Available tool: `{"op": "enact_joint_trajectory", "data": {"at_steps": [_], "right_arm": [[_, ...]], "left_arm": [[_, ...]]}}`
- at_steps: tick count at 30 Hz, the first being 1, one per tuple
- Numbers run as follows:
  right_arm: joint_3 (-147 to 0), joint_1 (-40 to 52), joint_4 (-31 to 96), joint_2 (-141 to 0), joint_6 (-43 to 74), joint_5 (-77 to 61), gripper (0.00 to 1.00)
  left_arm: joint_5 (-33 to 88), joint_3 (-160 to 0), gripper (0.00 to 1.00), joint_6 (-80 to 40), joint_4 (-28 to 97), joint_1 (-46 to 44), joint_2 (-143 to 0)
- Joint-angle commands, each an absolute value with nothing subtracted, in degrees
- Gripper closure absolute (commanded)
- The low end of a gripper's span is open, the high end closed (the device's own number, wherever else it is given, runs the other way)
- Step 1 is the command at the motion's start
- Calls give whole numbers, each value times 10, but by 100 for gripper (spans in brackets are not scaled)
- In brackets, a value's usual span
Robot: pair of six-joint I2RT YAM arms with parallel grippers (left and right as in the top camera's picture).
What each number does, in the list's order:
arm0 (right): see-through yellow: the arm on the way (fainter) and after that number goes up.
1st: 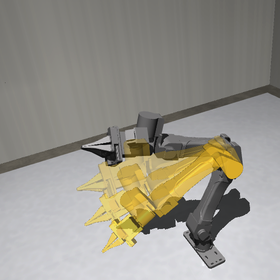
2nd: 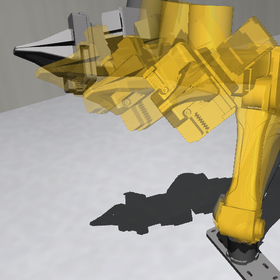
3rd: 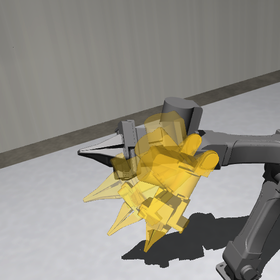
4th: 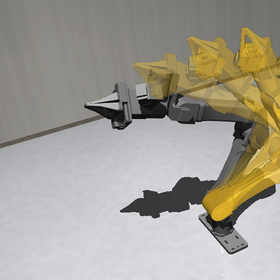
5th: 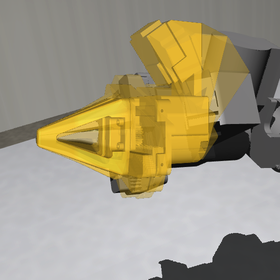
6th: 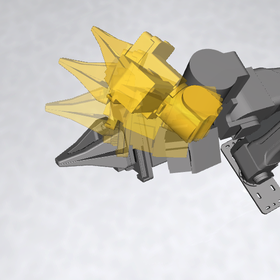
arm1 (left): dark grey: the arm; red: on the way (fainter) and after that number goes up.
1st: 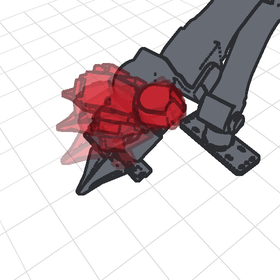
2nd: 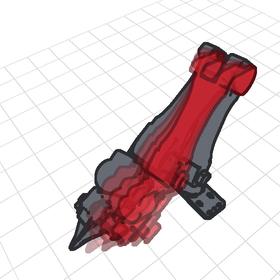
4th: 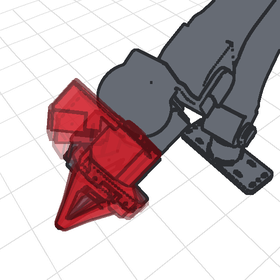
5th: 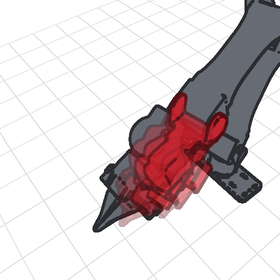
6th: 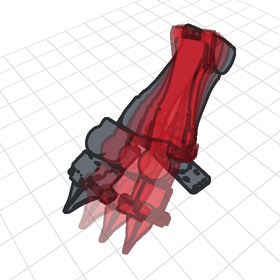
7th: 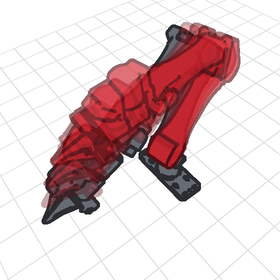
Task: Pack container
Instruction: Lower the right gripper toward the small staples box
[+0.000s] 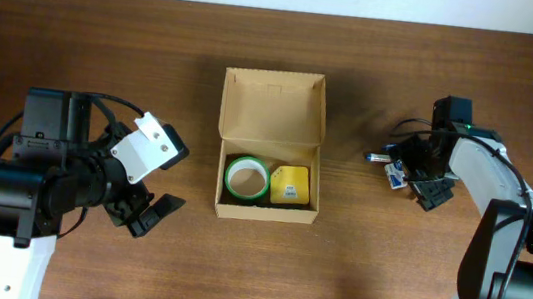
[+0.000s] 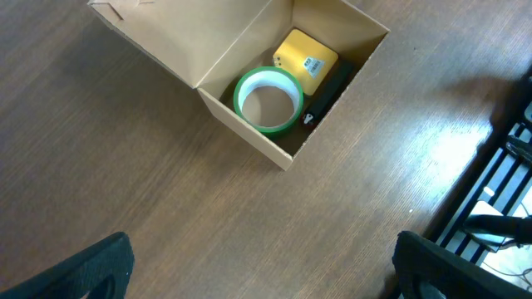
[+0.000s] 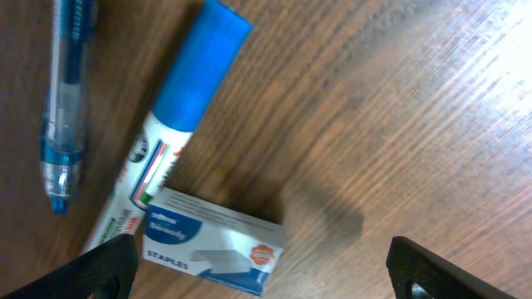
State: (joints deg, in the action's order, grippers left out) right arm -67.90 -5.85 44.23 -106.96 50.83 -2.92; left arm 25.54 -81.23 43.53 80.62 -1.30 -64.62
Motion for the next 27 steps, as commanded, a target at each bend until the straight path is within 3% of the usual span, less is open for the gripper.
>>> {"op": "enact_joint_trajectory", "data": {"at_steps": [1, 27], "right_arm": [[-675, -55, 432, -1073, 513, -32, 4], [-674, -55, 442, -1100, 499, -44, 5]], "left_arm": [[266, -823, 0, 443, 806, -10, -646], [266, -823, 0, 443, 806, -10, -646]]}}
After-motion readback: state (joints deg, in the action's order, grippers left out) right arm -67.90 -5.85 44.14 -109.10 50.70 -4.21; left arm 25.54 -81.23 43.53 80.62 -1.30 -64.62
